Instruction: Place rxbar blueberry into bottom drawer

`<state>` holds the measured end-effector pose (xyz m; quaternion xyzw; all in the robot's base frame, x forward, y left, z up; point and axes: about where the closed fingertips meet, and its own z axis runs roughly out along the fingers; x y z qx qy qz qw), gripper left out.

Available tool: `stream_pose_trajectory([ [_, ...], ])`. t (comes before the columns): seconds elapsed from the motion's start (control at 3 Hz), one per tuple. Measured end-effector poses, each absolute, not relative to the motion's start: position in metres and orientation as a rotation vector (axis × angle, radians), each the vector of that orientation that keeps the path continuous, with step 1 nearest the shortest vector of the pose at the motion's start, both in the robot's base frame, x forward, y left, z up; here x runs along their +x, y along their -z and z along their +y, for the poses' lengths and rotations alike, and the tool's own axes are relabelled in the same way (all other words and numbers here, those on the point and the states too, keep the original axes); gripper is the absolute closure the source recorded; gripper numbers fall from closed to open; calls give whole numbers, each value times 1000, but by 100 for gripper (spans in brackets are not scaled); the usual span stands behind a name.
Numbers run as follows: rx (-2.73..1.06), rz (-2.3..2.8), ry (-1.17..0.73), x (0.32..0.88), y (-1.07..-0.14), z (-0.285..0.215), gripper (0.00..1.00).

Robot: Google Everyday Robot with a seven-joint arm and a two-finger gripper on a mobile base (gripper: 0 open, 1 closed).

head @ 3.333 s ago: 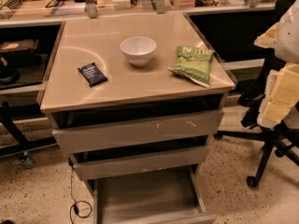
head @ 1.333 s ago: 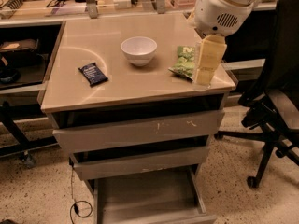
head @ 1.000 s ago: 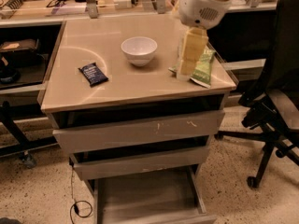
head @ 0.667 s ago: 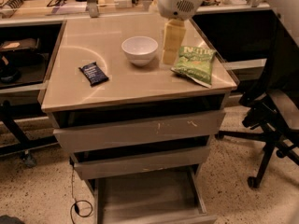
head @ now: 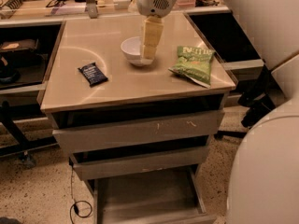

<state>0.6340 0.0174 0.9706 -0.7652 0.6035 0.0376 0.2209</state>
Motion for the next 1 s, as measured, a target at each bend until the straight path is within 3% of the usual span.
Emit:
stream_pose_trajectory([
  [1.0, -2172, 1545, -299, 686, -921, 93, 0],
])
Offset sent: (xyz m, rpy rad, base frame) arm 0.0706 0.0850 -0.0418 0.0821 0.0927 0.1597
